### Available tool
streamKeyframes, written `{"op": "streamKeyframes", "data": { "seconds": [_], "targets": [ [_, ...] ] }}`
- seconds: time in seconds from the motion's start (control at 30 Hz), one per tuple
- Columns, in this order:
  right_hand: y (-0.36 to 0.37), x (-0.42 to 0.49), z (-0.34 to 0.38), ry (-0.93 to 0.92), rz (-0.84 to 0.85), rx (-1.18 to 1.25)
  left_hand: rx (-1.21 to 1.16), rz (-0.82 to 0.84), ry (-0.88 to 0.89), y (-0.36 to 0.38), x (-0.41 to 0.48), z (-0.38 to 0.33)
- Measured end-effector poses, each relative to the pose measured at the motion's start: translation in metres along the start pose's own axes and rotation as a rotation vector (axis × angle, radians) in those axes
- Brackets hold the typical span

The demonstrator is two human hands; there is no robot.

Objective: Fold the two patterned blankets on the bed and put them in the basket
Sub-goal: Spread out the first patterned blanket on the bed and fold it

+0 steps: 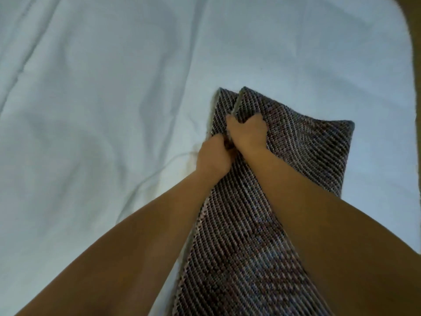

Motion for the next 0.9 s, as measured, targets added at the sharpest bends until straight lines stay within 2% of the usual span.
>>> {"op": "streamKeyframes", "data": {
  "seconds": [0.1, 0.23, 0.3, 0.4, 0.57, 0.67, 0.8, 0.9],
  "targets": [
    [0.008, 0.024, 0.003, 0.105, 0.074, -0.109, -0.107, -0.079, 0.145, -0.009, -0.005, -0.009],
    [0.004, 0.037, 0.019, -0.031, 0.111, -0.404, -0.207, -0.127, 0.091, -0.023, -0.008, 0.007],
    [0.0, 0.038, 0.033, -0.073, 0.049, -0.365, -0.236, -0.153, 0.059, -0.027, -0.013, 0.013],
    [0.005, 0.025, 0.061, -0.198, -0.071, -0.169, -0.305, -0.218, -0.025, -0.034, -0.021, 0.027],
    [0.055, 0.004, 0.053, -0.242, 0.134, -0.17, -0.249, -0.138, -0.171, -0.021, -0.039, 0.056],
    [0.057, 0.0, 0.05, -0.242, 0.173, -0.109, -0.24, -0.112, -0.172, -0.014, -0.056, 0.062],
    [0.051, -0.027, 0.037, -0.333, 0.184, -0.022, -0.266, -0.129, -0.219, -0.013, -0.091, 0.081],
    [0.058, -0.062, 0.02, -0.439, 0.236, -0.089, -0.256, -0.153, -0.267, -0.011, -0.121, 0.093]
  ]
}}
Point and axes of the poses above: each hand's wrist, its own x-axis towards the middle knuckle, its own y-axis out of the palm, z = x × y, the point moved 10 cm from there along x, towards the middle knuckle, and after that the axes turned 9 degrees about -x, right-handed, at the moved point
